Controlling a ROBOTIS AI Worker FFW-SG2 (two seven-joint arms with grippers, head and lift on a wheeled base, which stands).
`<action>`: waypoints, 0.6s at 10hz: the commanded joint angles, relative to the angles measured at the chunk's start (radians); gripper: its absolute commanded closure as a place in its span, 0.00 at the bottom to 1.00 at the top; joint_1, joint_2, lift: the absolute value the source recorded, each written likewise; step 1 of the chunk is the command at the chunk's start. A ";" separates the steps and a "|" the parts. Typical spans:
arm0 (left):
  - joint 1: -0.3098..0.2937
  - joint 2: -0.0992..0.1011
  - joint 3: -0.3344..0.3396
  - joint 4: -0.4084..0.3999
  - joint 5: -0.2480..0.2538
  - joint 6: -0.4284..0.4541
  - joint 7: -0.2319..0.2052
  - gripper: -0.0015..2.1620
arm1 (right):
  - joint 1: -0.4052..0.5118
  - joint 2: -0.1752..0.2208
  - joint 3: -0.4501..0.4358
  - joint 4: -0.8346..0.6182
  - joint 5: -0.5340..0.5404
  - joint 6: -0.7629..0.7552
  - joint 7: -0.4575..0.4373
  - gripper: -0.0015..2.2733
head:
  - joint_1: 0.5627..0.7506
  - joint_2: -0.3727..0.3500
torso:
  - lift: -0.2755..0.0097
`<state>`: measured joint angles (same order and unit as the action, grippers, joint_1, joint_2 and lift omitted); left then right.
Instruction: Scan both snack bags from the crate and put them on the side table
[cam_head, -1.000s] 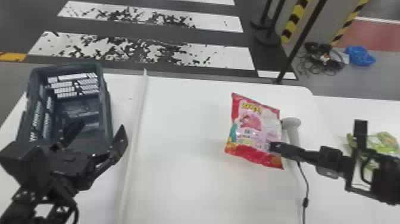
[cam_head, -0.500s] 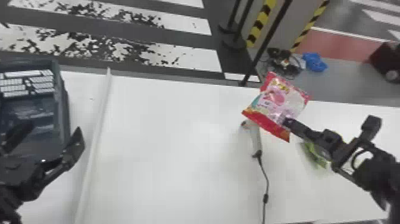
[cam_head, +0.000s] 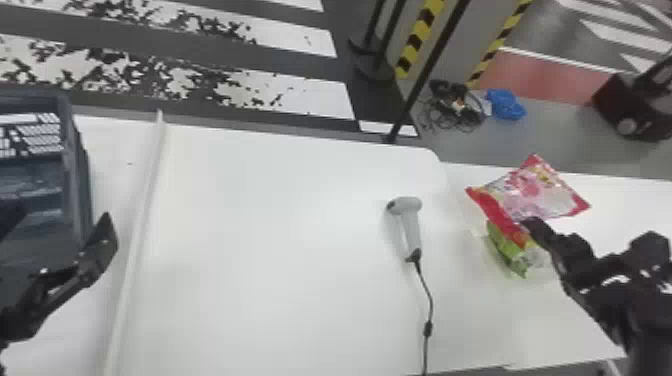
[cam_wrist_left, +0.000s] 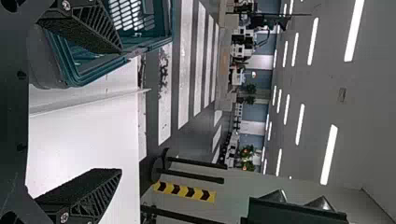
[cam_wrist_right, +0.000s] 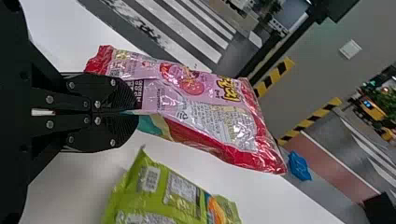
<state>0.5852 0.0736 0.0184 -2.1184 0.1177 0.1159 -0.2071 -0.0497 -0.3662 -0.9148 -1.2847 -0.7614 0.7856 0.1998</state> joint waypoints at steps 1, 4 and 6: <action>-0.002 0.000 0.000 0.005 0.000 0.000 0.000 0.04 | -0.015 -0.022 0.014 0.088 0.004 -0.117 -0.053 0.99 | 0.70 0.03 | 0.66; -0.002 0.002 0.002 0.005 0.005 0.000 0.000 0.04 | -0.027 -0.050 0.066 0.183 0.008 -0.234 -0.080 0.03 | 0.70 0.03 | 0.66; -0.001 0.002 0.003 0.003 0.007 0.000 0.000 0.04 | -0.012 -0.045 0.079 0.171 0.014 -0.283 -0.091 0.01 | 0.70 0.03 | 0.66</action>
<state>0.5841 0.0751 0.0207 -2.1140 0.1240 0.1144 -0.2071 -0.0694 -0.4130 -0.8414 -1.1064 -0.7470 0.5190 0.1084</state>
